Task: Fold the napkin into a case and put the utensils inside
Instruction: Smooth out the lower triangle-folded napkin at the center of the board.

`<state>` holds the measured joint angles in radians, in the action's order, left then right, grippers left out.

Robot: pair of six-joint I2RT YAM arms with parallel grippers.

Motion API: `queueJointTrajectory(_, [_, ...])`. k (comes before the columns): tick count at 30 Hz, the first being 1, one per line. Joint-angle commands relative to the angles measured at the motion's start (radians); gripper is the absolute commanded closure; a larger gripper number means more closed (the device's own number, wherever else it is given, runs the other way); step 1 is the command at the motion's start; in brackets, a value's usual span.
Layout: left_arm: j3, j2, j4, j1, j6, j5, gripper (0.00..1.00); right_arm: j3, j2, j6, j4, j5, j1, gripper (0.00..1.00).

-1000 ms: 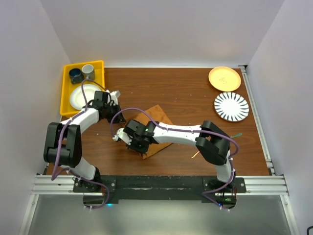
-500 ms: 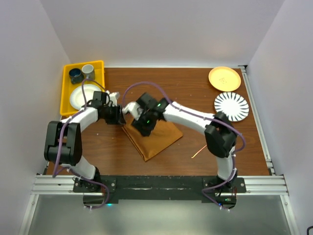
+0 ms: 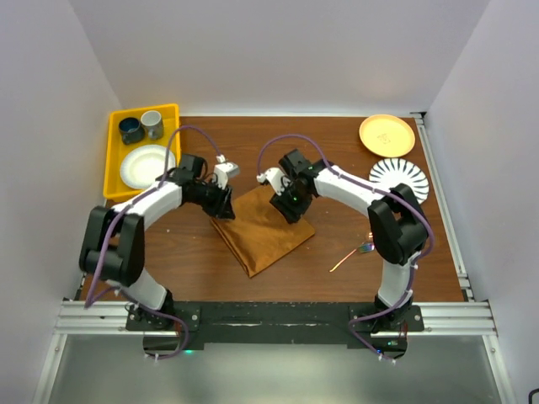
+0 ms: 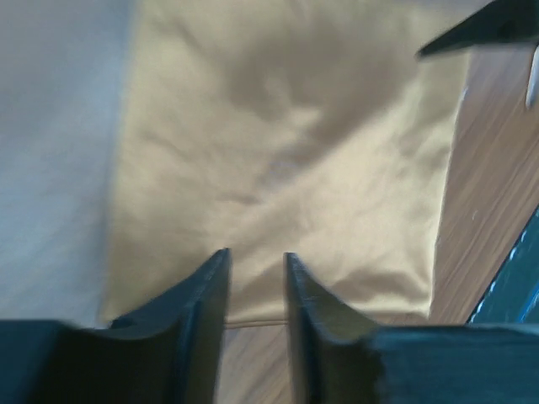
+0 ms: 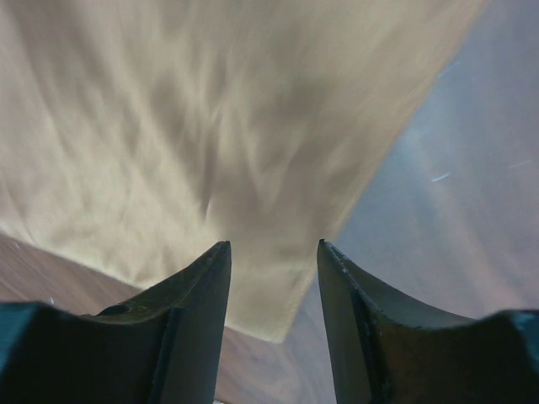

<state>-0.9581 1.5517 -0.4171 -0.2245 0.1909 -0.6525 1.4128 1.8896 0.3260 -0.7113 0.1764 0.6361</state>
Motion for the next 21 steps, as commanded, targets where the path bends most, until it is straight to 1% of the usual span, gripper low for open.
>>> queueJointTrajectory(1, [-0.042,0.163,-0.080,0.010,0.108,-0.018,0.70,-0.089,-0.040,0.031,0.004,0.034,0.005,0.52])
queueJointTrajectory(6, [-0.135,0.283,-0.086,0.024,0.143,0.002,0.70,-0.175,-0.043,0.018,0.009,0.116,0.007,0.53])
queueJointTrajectory(11, [-0.252,0.363,-0.124,0.024,0.203,-0.009,0.65,-0.218,-0.041,-0.022,0.019,0.248,0.042,0.53])
queueJointTrajectory(14, [-0.323,0.392,-0.169,0.040,0.254,-0.076,0.58,-0.204,-0.053,-0.042,0.012,0.368,0.073,0.50])
queueJointTrajectory(15, [-0.347,0.375,-0.181,0.048,0.268,-0.144,0.55,-0.175,-0.060,-0.047,-0.005,0.418,0.070,0.48])
queueJointTrajectory(17, [-0.355,0.334,-0.186,0.074,0.277,-0.231,0.47,-0.138,-0.082,-0.068,-0.014,0.481,0.066,0.41])
queueJointTrajectory(18, [-0.344,0.273,-0.178,0.082,0.271,-0.299,0.38,-0.108,-0.119,-0.077,-0.010,0.492,0.056,0.38])
queueJointTrajectory(19, [-0.331,0.233,-0.142,0.088,0.242,-0.321,0.08,-0.098,-0.141,-0.111,0.001,0.508,0.047,0.28])
queueJointTrajectory(20, [-0.306,0.188,-0.105,0.088,0.217,-0.331,0.00,-0.095,-0.168,-0.131,0.016,0.508,0.037,0.19])
queueJointTrajectory(21, [-0.253,0.088,-0.065,0.088,0.155,-0.329,0.00,-0.095,-0.213,-0.169,0.053,0.508,0.022,0.11])
